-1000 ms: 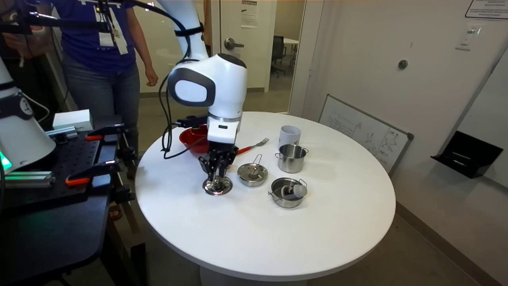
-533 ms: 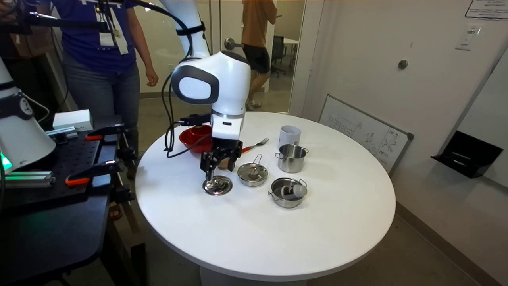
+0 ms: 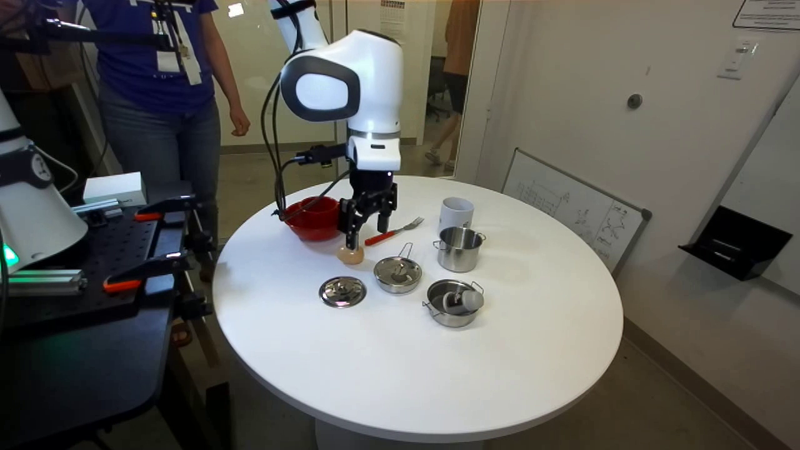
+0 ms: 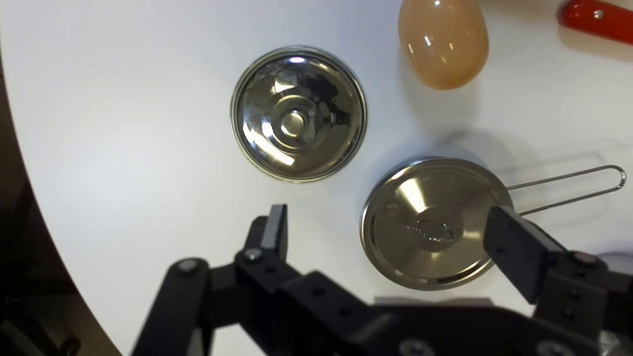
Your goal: Uncover the pots on the table
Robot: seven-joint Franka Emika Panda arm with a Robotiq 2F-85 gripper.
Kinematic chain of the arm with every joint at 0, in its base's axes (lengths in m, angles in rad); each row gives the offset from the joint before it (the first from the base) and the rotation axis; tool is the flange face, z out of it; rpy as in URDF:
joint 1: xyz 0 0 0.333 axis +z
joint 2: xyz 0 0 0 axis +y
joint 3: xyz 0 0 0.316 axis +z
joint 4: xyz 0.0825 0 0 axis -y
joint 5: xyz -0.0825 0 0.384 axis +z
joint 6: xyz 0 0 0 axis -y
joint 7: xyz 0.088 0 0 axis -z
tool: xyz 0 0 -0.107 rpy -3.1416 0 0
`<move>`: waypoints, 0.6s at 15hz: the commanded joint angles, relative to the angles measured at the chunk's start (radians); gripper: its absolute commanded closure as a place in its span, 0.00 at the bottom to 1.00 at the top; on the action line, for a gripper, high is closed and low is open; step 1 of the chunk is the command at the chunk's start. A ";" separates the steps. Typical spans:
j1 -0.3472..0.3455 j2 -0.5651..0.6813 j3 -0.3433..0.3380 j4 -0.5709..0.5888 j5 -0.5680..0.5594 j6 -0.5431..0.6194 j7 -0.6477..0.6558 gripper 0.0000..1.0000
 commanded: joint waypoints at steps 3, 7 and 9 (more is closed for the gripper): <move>-0.081 -0.068 0.078 0.016 -0.024 -0.052 -0.224 0.00; -0.169 -0.048 0.166 0.083 0.005 -0.096 -0.470 0.00; -0.216 -0.033 0.207 0.118 0.012 -0.134 -0.589 0.00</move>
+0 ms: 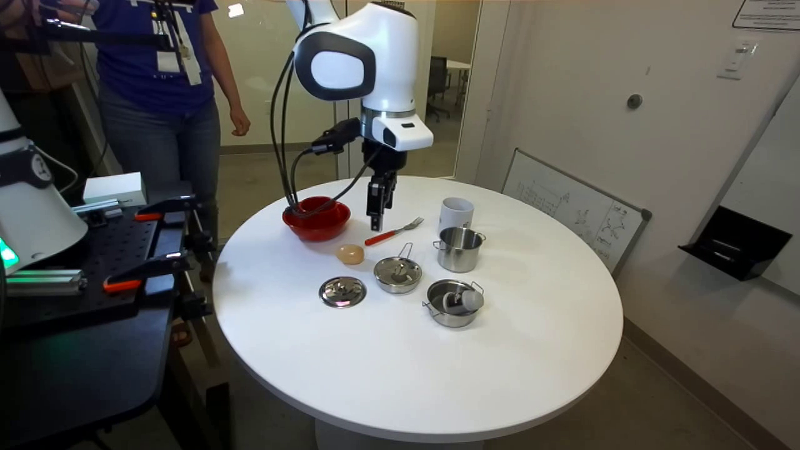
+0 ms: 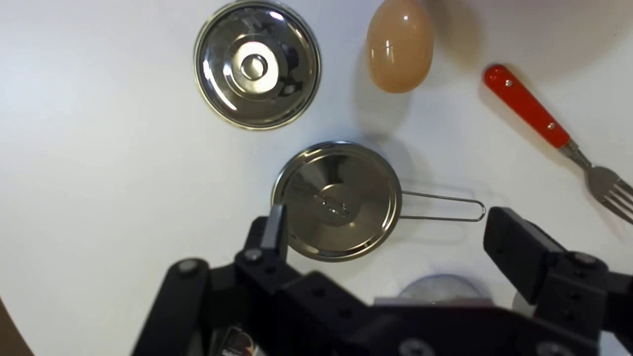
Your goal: Uncover the pots on the table
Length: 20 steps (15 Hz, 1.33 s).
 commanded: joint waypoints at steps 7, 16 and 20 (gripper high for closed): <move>-0.198 0.112 0.175 0.180 0.051 -0.202 -0.563 0.00; -0.167 0.148 0.135 0.205 -0.023 -0.235 -0.624 0.00; -0.163 0.190 0.122 0.221 -0.092 -0.225 -0.659 0.00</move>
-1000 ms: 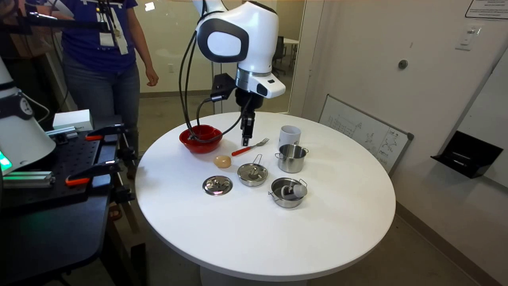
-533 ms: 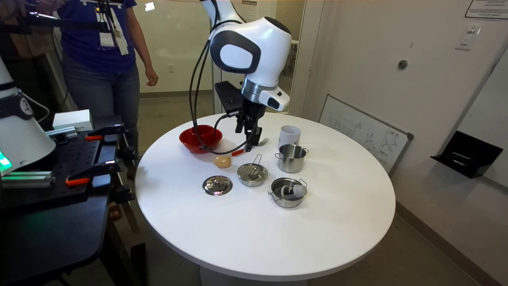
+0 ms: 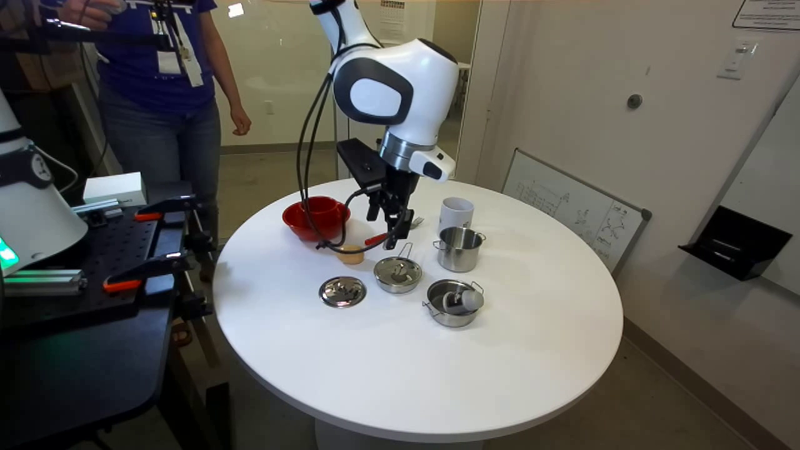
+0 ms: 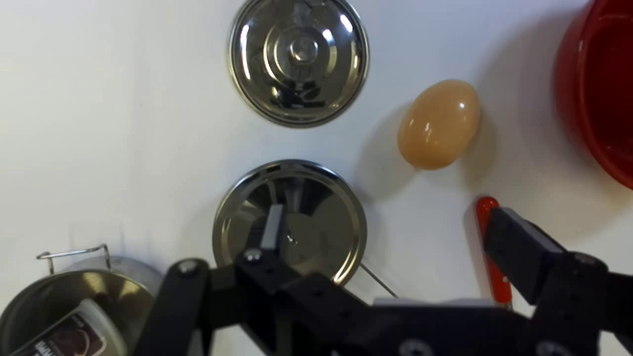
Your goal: Uncover the pots on the table
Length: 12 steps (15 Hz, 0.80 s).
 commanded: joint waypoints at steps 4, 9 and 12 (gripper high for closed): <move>0.012 0.073 -0.016 0.040 -0.079 0.063 -0.060 0.00; 0.007 0.097 -0.021 0.059 -0.119 0.092 -0.074 0.00; 0.000 0.114 -0.018 0.072 -0.121 0.095 -0.083 0.00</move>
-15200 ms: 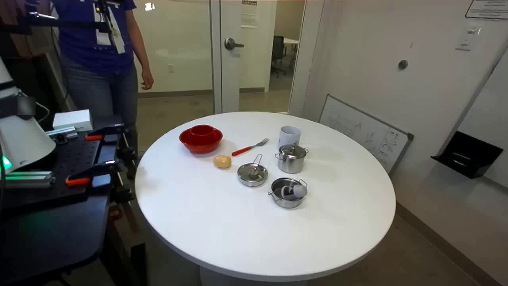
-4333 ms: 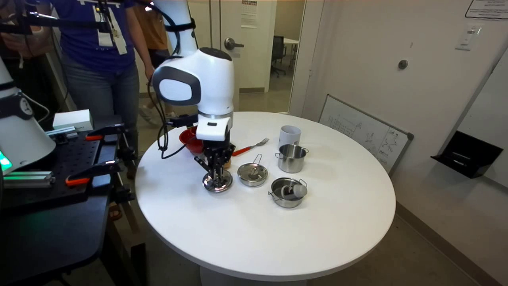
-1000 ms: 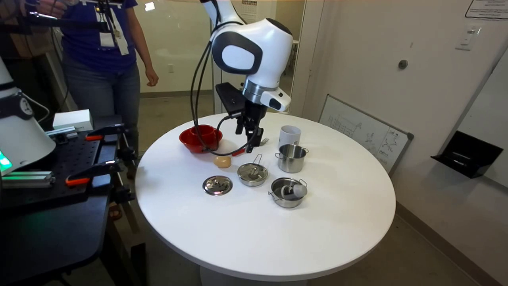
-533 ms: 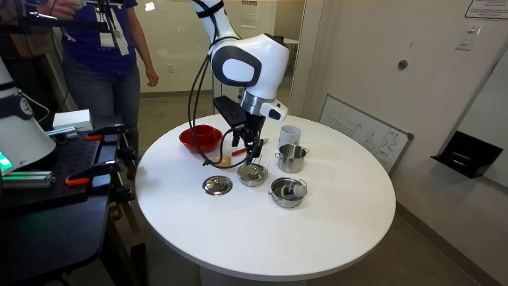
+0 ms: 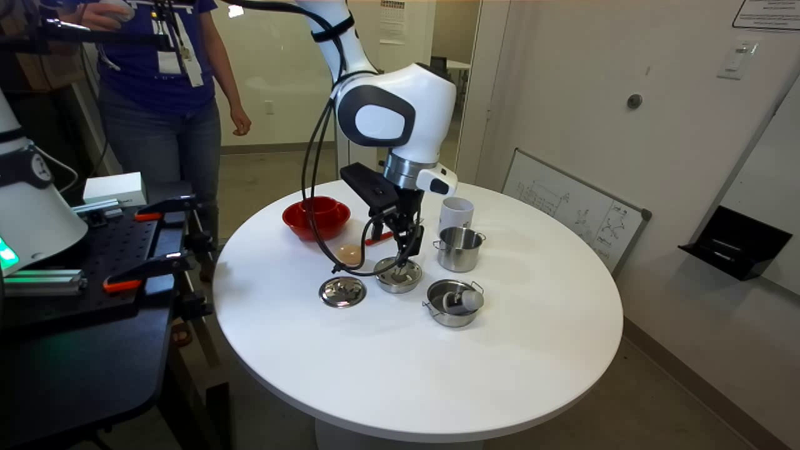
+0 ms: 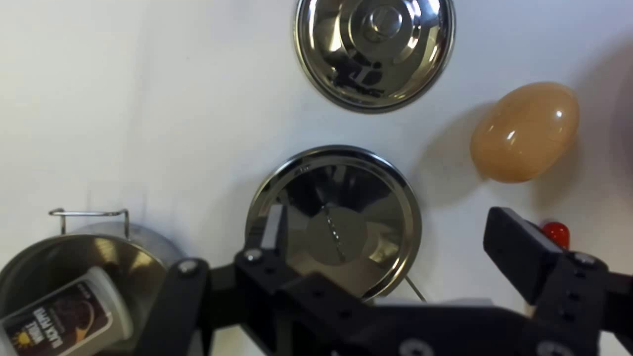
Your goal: Uncover the pots on the table
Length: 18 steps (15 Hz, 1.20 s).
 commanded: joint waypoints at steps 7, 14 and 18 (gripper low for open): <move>0.000 0.060 -0.002 0.072 -0.027 -0.002 -0.019 0.14; -0.012 0.103 0.003 0.116 -0.022 -0.015 -0.024 0.45; -0.016 0.120 0.004 0.129 -0.020 -0.015 -0.022 0.70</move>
